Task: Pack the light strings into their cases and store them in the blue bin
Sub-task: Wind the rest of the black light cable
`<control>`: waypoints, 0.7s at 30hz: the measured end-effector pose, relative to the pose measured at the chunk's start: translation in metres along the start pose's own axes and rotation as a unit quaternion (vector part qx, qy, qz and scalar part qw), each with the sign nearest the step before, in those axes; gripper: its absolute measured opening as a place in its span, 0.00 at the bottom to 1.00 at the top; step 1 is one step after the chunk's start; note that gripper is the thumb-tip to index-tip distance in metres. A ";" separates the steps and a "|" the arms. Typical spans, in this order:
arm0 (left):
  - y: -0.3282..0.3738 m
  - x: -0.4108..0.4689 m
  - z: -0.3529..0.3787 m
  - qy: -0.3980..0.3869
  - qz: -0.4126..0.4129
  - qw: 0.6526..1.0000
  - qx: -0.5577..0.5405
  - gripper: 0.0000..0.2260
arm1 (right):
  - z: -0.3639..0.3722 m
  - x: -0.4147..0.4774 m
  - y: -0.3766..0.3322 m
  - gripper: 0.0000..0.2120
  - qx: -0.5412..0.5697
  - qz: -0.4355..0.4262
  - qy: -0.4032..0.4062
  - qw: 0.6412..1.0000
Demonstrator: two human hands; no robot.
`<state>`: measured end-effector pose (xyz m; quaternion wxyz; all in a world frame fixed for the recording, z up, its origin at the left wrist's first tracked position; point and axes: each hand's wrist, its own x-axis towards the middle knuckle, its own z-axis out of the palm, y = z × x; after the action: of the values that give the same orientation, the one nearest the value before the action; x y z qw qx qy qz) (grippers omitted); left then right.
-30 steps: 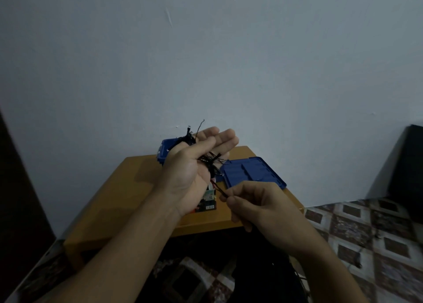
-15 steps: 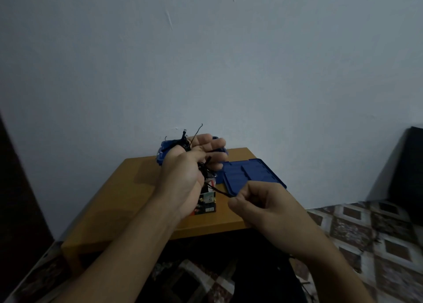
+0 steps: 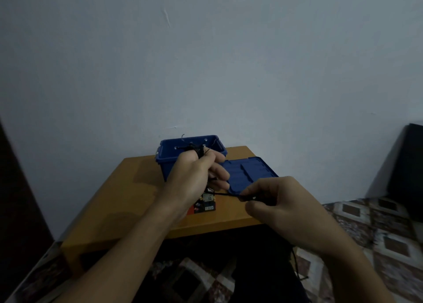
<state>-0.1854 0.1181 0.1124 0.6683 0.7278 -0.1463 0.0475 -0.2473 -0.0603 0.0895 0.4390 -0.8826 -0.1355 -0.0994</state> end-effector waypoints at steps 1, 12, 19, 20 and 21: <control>0.000 -0.001 0.001 -0.008 0.000 1.000 0.022 0.15 | -0.001 0.000 0.000 0.04 -0.009 0.009 0.000 1.000; -0.004 -0.008 0.010 -0.093 0.002 0.951 0.294 0.23 | -0.007 -0.005 0.000 0.18 0.081 -0.050 -0.002 0.995; 0.001 -0.016 0.005 -0.259 -0.057 0.949 0.168 0.31 | -0.004 -0.002 -0.003 0.13 0.233 -0.140 0.093 0.958; 0.002 -0.018 0.005 -0.285 -0.068 0.948 0.122 0.32 | -0.003 -0.002 -0.003 0.12 0.252 -0.147 0.098 0.951; 0.001 -0.018 0.004 -0.306 -0.079 0.945 0.080 0.34 | -0.002 -0.002 -0.003 0.11 0.276 -0.149 0.098 0.944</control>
<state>-0.2035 0.1168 0.1083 0.5328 0.7673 -0.2814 -0.2194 -0.2501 -0.0603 0.0925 0.6571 -0.6823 -0.2435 -0.2084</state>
